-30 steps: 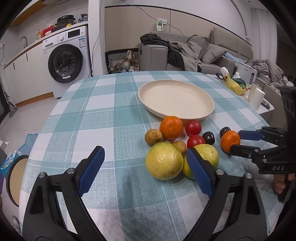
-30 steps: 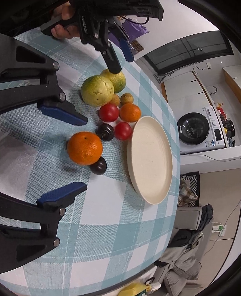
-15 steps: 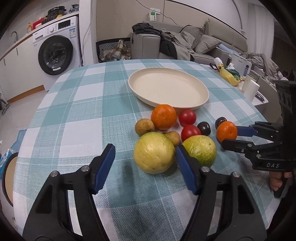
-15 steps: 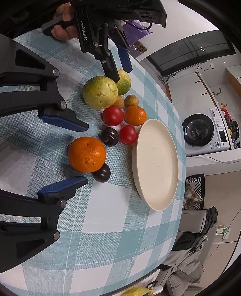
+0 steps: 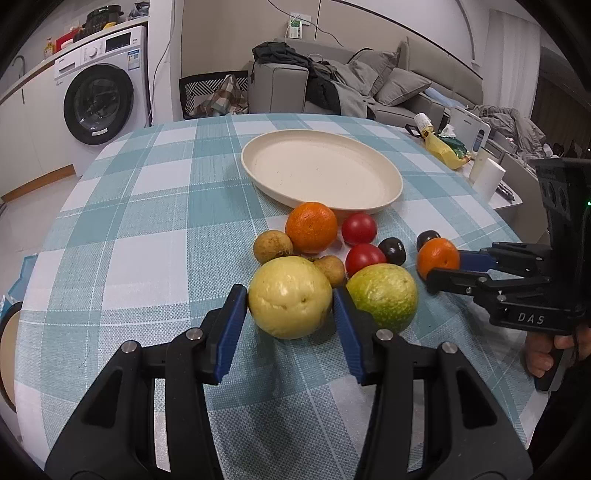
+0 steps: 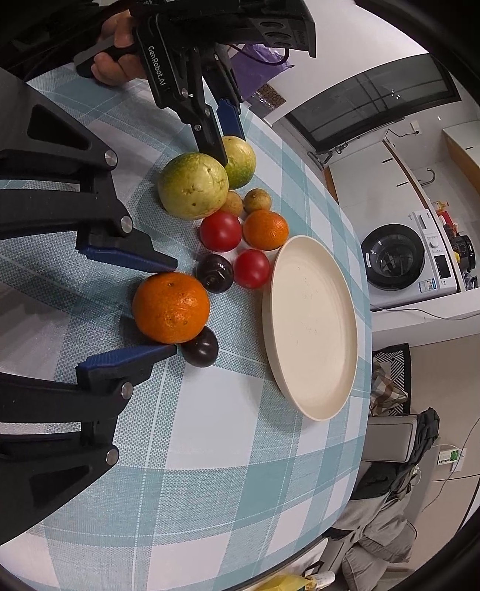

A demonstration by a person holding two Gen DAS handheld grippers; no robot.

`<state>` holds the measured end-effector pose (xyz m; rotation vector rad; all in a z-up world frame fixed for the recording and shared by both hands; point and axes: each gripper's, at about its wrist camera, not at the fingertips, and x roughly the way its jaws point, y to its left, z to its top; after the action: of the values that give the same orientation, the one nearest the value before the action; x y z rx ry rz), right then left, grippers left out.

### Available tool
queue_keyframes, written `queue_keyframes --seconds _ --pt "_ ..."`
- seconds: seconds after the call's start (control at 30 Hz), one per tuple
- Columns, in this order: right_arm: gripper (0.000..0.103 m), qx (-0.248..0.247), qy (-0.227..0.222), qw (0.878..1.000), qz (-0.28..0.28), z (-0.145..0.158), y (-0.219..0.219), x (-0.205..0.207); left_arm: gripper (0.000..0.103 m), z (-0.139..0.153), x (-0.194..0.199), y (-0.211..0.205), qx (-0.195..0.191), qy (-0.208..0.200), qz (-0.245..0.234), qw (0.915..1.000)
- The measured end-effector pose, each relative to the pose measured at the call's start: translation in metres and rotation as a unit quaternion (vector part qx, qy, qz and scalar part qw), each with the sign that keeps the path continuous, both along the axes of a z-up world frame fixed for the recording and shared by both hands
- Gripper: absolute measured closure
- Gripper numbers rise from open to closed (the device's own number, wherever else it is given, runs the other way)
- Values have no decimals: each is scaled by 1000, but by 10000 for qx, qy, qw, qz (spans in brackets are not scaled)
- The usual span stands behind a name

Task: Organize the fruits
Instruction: 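Move the left tool to the large yellow fruit while the right tool approaches the orange, then close the left tool on the yellow fruit while the right tool grasps the orange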

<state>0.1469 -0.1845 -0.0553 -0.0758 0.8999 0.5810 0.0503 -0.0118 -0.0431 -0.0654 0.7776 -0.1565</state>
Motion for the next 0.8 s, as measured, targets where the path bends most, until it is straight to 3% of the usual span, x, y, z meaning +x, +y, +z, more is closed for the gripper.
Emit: queue_keyframes --seconds 0.33,0.8 --pt "64 162 -261 9994 172 7 1 -12 59 7 -10 2 -111 -238 -41 9996" --pt "64 216 -359 9989 205 13 2 -19 59 0 -4 1 -76 -26 -94 9999"
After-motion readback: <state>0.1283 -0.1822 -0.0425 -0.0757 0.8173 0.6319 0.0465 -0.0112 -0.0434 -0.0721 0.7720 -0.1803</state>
